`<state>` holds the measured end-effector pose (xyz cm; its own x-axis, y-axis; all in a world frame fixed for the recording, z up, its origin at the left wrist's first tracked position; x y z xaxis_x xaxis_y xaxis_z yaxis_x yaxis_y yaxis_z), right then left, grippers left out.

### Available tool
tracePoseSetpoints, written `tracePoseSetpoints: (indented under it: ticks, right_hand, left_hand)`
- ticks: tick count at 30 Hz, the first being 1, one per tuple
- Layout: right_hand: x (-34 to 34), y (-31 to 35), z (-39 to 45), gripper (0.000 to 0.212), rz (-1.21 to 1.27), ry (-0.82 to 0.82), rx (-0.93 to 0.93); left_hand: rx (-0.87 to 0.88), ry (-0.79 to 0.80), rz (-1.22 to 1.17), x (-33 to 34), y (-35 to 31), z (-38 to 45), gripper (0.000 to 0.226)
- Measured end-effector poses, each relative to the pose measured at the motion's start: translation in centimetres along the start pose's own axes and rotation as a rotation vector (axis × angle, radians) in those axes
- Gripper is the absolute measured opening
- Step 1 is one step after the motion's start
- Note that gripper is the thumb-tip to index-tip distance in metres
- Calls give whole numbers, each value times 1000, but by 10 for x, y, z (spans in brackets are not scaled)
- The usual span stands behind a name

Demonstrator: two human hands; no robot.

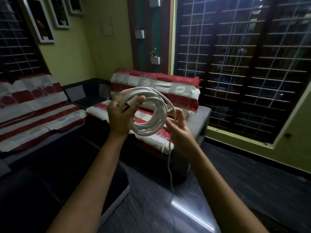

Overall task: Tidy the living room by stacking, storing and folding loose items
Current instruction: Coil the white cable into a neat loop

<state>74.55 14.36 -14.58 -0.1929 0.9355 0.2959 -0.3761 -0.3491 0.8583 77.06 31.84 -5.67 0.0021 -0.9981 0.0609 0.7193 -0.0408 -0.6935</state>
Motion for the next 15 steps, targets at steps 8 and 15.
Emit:
tracePoseSetpoints:
  ticks: [8,15]
  right_hand:
    - [9,-10,-3,122,-42,-274,-1]
    - [23,-21,-8,89,73,-188,154]
  left_hand:
    - [-154,-264,-330,5,15,-18,27]
    - [-102,-184,-362,19,9,-27,18]
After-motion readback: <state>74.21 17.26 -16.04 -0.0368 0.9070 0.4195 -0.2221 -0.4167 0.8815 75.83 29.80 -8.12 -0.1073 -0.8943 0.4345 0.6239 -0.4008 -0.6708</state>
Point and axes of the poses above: each hand's wrist, its own z-axis towards the middle knuckle, its own x-axis out of the palm, y = z × x, the point moved 10 cm from there along z, towards the middle knuckle, and after that the axes turned 4 degrees about z, right-handed, at the moved point
